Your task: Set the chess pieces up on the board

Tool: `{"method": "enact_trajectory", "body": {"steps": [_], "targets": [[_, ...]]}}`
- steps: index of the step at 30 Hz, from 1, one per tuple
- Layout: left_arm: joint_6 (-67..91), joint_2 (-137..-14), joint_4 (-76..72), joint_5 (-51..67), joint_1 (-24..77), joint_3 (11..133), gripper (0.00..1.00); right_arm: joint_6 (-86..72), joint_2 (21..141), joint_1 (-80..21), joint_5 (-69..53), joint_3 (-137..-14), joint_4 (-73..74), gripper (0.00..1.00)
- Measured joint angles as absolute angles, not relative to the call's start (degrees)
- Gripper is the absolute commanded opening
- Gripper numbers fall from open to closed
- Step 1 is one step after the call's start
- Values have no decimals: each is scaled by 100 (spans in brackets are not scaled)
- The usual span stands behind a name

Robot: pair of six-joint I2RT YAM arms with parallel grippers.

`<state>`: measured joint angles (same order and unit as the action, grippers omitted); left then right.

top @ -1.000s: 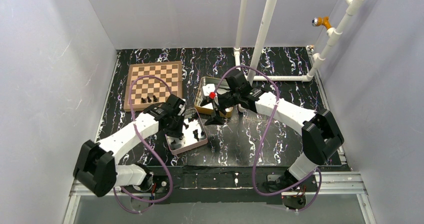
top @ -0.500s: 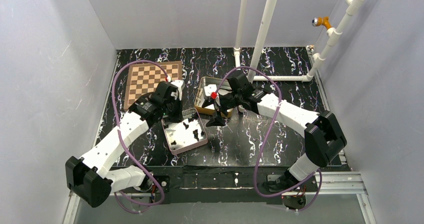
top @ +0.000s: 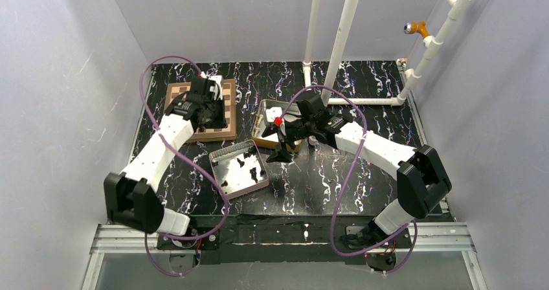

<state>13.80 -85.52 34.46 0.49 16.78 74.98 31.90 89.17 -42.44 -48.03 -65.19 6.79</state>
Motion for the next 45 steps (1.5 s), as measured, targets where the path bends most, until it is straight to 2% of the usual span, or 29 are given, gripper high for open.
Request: {"method": "enact_trajectory", "body": {"steps": [10, 19, 32, 45], "targets": [[1695, -10479, 3570, -626, 1525, 8530, 0, 3142, 8917, -4200, -4683, -6460, 580, 98], [1712, -11089, 3651, -882, 1522, 8615, 0, 3076, 8917, -4130, -4661, -6458, 537, 98], [1712, -11124, 3647, -871, 1522, 8648, 0, 3059, 8917, -4125, -4661, -6458, 534, 98], [1712, -11124, 3688, -860, 1522, 8654, 17, 3057, 8917, -4125, -4661, -6460, 534, 98]]}}
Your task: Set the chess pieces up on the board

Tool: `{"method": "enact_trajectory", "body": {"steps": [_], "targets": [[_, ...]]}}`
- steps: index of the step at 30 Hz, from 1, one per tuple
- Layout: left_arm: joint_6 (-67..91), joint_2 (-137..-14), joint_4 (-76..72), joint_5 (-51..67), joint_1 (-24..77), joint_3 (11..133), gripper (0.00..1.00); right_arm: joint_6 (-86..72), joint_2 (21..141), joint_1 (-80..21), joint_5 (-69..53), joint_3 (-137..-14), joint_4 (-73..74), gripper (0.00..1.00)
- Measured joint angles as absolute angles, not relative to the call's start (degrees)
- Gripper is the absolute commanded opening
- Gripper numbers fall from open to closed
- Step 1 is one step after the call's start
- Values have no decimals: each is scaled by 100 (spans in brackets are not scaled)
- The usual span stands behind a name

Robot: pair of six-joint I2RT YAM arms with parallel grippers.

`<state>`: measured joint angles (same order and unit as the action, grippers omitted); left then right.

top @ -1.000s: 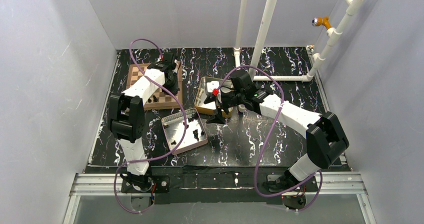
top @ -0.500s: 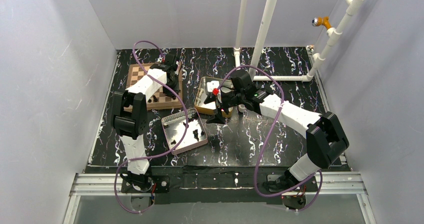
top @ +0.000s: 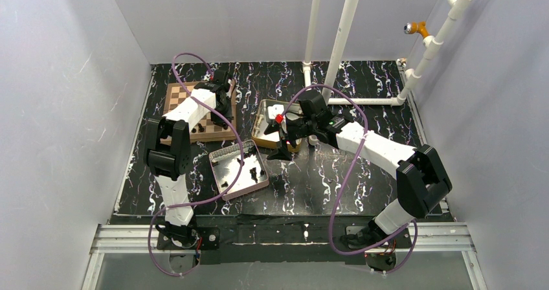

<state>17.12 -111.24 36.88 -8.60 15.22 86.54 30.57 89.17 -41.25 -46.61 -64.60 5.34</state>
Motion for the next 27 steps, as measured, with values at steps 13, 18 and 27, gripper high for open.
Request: {"method": "enact_trajectory", "body": {"steps": [13, 18, 27], "targets": [[1710, -11225, 3826, -858, 1516, 8879, 26, 3055, 8917, -4125, -4661, -6458, 534, 99], [1704, -11229, 3896, -862, 1511, 8927, 31, 3055, 8917, -4125, -4663, -6460, 534, 99], [1603, -11080, 3988, -886, 1505, 8962, 50, 3057, 8917, -4125, -4663, -6458, 532, 98]]}}
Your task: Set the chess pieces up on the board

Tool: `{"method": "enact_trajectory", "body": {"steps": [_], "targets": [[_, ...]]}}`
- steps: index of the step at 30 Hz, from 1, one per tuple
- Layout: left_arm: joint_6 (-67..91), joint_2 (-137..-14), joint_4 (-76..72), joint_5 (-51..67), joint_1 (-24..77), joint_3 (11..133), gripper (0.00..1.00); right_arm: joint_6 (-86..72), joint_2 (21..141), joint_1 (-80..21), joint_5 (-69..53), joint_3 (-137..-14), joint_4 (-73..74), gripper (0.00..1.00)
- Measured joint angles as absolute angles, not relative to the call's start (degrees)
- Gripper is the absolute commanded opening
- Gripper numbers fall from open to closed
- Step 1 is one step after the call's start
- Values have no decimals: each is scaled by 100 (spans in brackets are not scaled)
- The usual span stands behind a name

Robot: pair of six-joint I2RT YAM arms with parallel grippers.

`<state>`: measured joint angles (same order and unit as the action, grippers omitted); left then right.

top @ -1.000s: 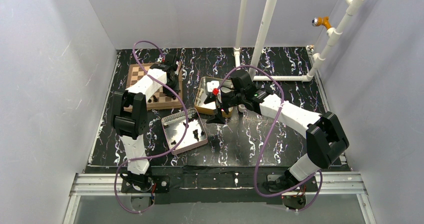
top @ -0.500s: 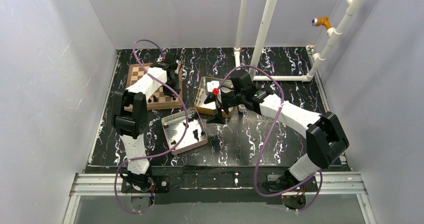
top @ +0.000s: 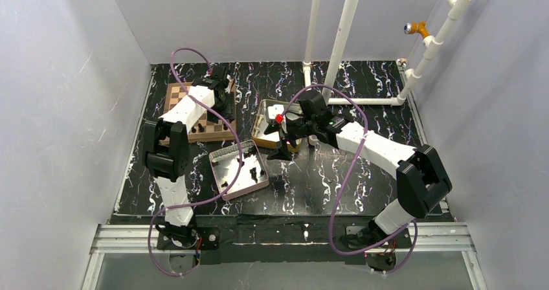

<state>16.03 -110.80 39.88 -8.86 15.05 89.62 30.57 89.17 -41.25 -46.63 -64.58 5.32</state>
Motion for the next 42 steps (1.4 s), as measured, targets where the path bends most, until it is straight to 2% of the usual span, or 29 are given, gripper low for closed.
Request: {"method": "enact_trajectory", "body": {"steps": [10, 17, 23, 32, 38, 42], "targets": [[1651, -9837, 3988, -786, 1505, 8667, 60, 3041, 8917, -4125, -4678, -6458, 534, 98], [1695, -8534, 3933, -668, 1505, 8020, 77, 3028, 8945, -4178, -4724, -6490, 642, 98], [1737, -7415, 3907, -663, 1498, 7336, 98, 3168, 9061, -4421, -4552, -6685, 952, 98], [1997, -6066, 4025, -639, 1474, 6630, 98, 3074, 9255, -5057, -3426, -6783, 1103, 92], [2250, -4915, 4307, -683, 1474, 6237, 98, 2156, 9461, -5424, -2604, -6783, 698, 88], [2475, -3992, 4539, -801, 1474, 5848, 98, 1321, 9808, -5629, -2075, -6921, 436, 78]]}}
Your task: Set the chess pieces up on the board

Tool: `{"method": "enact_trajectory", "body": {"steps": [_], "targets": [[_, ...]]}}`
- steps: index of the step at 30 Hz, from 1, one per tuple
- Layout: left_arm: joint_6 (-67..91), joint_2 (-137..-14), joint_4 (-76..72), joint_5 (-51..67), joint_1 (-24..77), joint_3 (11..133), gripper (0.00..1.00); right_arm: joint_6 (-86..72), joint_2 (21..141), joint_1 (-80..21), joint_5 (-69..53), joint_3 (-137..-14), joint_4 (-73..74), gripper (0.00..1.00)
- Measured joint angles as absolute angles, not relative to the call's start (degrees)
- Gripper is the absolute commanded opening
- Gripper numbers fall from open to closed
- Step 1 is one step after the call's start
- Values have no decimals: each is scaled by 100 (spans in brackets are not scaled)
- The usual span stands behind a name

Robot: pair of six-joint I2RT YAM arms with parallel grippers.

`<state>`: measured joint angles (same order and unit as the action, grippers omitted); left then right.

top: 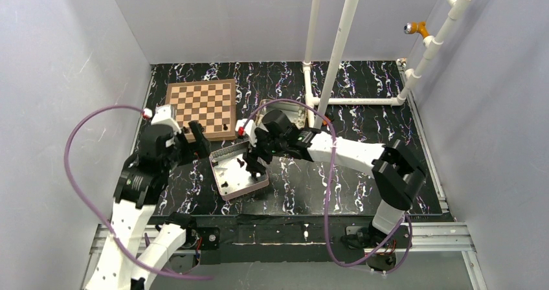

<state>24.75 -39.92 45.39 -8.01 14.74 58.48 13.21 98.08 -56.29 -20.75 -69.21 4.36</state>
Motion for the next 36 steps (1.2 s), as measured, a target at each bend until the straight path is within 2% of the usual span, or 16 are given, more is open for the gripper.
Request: {"method": "enact_trajectory", "body": {"steps": [6, 16, 36], "targets": [[2689, -3319, 4897, -965, 1474, 5655, 98, 132, 10457, -5874, -1306, -7225, 318, 66], [2836, -3011, 5179, -1041, 1474, 5452, 98, -1337, 11185, -6016, -353, -7752, 401, 57], [2814, -2764, 5341, -1138, 1474, 5428, 98, -1505, 11885, -6173, 561, -8193, 451, 50]]}}
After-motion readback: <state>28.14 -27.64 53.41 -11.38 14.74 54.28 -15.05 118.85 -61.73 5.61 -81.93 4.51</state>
